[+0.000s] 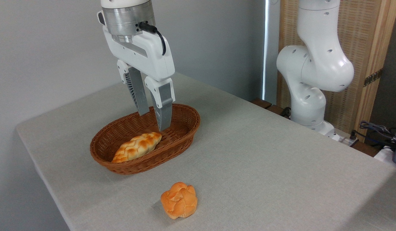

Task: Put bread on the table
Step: 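Lower the open gripper into the wicker basket toward the braided roll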

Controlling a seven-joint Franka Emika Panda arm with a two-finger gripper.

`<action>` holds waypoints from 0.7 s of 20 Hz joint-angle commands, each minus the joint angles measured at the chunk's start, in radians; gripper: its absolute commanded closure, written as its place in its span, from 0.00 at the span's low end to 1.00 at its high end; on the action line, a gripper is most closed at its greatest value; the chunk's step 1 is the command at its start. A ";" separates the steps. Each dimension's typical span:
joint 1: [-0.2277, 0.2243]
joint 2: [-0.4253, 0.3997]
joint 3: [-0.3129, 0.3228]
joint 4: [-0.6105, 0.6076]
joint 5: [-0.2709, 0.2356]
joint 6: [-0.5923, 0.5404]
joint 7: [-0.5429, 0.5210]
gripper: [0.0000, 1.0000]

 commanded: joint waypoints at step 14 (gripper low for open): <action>0.006 -0.042 -0.098 -0.106 -0.106 0.121 -0.075 0.00</action>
